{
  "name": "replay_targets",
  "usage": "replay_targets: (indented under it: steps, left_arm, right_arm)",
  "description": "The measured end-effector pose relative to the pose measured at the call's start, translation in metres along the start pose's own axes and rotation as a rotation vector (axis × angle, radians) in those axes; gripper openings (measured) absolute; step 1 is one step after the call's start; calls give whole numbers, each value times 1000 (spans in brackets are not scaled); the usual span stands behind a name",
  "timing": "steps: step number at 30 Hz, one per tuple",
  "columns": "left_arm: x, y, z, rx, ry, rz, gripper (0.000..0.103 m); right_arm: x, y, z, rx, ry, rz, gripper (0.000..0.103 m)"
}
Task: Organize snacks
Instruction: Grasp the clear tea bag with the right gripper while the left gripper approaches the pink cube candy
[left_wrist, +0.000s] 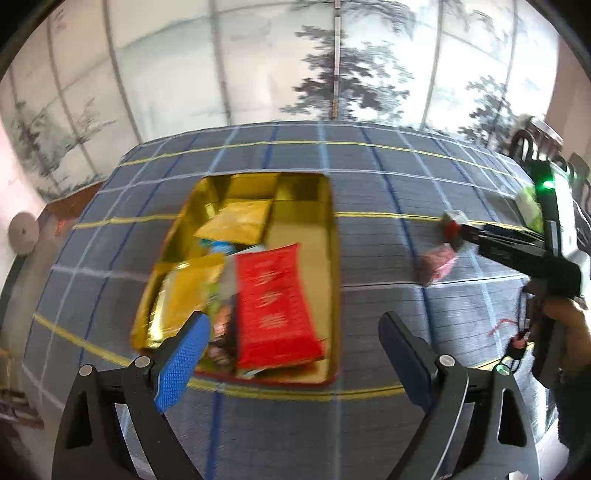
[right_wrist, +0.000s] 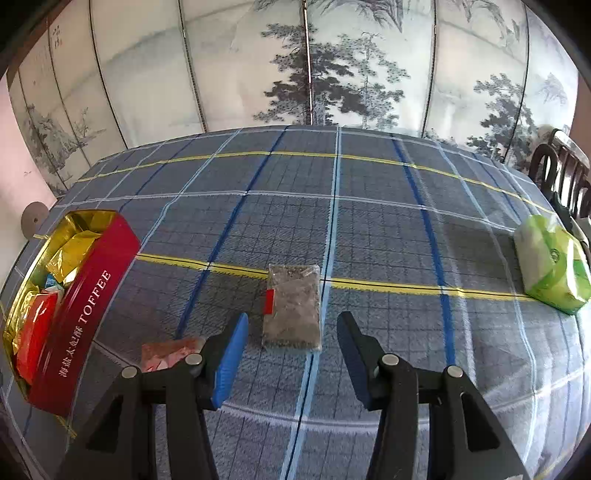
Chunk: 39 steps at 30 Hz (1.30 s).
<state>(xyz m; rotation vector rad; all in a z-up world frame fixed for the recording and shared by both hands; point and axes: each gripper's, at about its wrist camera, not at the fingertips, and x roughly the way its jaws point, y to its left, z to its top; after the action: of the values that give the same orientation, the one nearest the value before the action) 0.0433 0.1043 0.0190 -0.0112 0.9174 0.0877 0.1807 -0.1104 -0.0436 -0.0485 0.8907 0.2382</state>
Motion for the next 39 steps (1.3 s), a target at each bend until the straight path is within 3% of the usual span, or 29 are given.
replay_targets:
  steps: [12, 16, 23, 39]
  left_arm:
    - [40, -66, 8, 113, 39, -71, 91]
    - [50, -77, 9, 141, 42, -85, 91]
    - [68, -89, 11, 160, 49, -118, 91]
    - [89, -111, 28, 251, 15, -172, 91]
  right_arm:
    - [24, -4, -4, -62, 11, 44, 51]
    - [26, -4, -7, -78, 9, 58, 37]
    - [22, -16, -13, -58, -8, 66, 35]
    - [-8, -79, -45, 21, -18, -31, 35]
